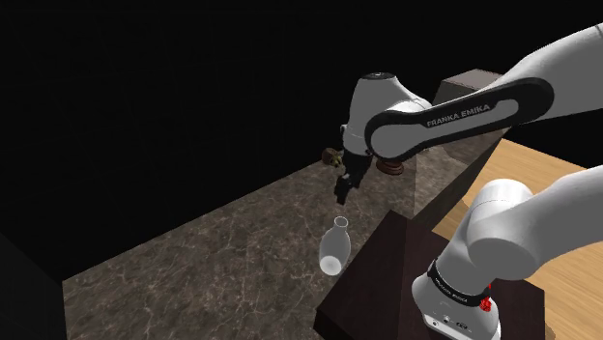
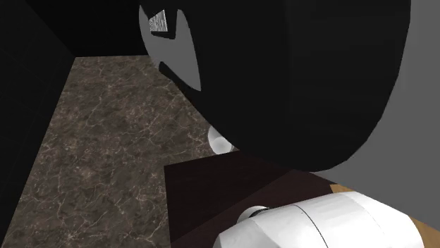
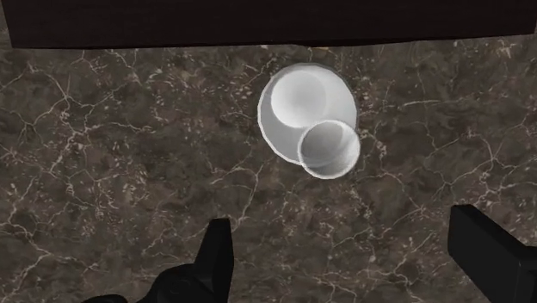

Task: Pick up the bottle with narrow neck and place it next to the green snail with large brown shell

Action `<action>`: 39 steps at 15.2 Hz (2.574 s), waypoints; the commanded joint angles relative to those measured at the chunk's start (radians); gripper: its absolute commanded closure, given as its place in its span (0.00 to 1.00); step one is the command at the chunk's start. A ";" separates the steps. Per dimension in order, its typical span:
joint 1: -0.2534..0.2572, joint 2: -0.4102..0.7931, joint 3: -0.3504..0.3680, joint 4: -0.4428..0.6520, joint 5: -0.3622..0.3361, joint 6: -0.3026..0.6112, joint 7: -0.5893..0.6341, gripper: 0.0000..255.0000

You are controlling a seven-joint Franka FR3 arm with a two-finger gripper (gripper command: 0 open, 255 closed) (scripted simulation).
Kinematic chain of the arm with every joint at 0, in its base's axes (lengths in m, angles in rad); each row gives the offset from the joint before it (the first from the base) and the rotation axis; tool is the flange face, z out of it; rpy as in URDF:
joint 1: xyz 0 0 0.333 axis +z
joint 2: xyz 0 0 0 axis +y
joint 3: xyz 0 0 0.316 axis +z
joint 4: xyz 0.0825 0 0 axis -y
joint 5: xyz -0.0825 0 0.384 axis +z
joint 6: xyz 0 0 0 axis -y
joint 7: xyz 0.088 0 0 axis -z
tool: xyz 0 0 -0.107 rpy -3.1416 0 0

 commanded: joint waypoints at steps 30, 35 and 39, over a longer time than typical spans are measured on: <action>0.014 0.420 0.045 -0.098 -0.013 0.485 0.024 1.00; 0.017 0.361 0.044 -0.094 -0.008 0.423 0.020 1.00; 0.020 0.288 0.041 -0.084 -0.004 0.340 0.017 1.00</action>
